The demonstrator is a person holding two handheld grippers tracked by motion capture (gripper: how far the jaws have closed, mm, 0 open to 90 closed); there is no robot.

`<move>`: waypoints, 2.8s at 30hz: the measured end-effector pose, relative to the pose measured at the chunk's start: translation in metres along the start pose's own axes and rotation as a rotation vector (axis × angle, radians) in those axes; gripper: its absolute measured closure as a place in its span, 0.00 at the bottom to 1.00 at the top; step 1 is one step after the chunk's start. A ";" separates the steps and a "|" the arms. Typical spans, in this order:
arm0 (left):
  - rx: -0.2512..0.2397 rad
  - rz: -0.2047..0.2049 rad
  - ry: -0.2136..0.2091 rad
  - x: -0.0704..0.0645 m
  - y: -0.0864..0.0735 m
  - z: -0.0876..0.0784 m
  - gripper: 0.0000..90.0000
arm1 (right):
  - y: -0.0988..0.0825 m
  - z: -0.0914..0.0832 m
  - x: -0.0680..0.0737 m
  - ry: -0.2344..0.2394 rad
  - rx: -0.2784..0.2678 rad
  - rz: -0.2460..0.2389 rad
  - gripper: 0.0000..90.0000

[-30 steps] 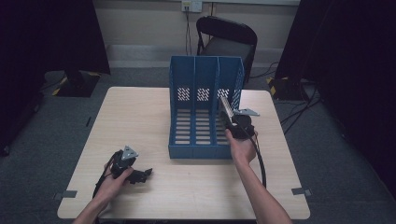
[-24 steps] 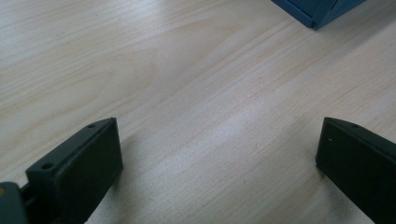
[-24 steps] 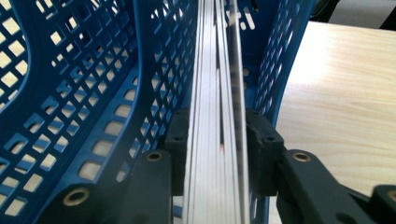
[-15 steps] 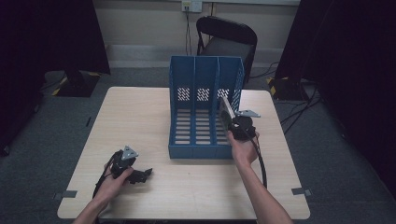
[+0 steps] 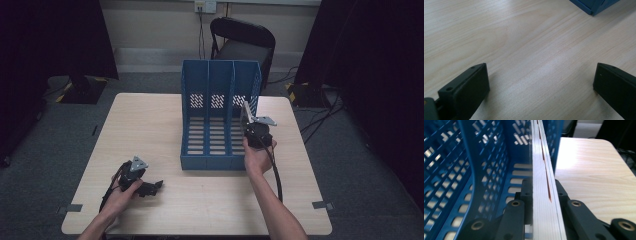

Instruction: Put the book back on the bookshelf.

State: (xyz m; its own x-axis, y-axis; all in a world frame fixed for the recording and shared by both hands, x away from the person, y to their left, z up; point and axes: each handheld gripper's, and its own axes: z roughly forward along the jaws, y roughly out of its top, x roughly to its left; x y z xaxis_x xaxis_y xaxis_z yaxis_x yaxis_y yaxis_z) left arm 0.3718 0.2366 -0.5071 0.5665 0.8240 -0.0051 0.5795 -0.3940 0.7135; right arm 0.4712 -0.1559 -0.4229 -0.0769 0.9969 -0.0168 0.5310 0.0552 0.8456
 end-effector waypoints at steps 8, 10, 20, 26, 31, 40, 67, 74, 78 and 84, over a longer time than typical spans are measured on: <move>0.001 0.004 -0.001 0.000 0.000 0.000 0.00 | 0.001 0.001 0.004 -0.065 -0.010 0.059 0.85; 0.001 0.005 -0.001 0.000 0.000 0.000 0.00 | 0.001 0.001 0.004 -0.069 -0.011 0.062 0.85; 0.001 0.005 -0.002 0.000 0.000 0.000 0.00 | 0.001 0.001 0.005 -0.075 -0.005 0.052 0.85; 0.001 0.006 -0.003 0.000 0.000 0.000 0.00 | 0.003 -0.002 0.004 -0.068 -0.030 0.034 0.80; 0.000 0.008 -0.008 0.000 0.001 0.001 0.00 | 0.009 -0.005 0.001 -0.050 -0.037 0.026 0.80; 0.000 0.009 -0.008 0.000 0.001 0.001 0.00 | 0.010 -0.004 0.001 -0.049 -0.033 0.016 0.85; 0.000 0.008 -0.007 0.000 0.001 0.001 0.00 | 0.009 -0.005 -0.008 0.006 -0.045 0.028 0.60; 0.000 0.009 -0.009 -0.001 0.001 0.002 0.00 | 0.011 -0.007 -0.009 0.053 -0.064 0.017 0.51; -0.001 0.007 -0.010 -0.001 0.001 0.002 0.00 | 0.012 -0.006 -0.009 0.087 -0.061 0.007 0.46; -0.001 0.007 -0.009 -0.001 0.001 0.002 0.00 | 0.012 -0.013 -0.010 0.126 -0.088 -0.001 0.39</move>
State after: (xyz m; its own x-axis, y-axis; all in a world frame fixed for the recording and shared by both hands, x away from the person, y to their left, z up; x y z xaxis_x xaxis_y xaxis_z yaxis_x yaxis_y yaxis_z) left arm 0.3729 0.2347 -0.5073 0.5756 0.8177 -0.0061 0.5750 -0.3995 0.7140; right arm 0.4677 -0.1660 -0.4060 -0.1862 0.9815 0.0446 0.4549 0.0459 0.8894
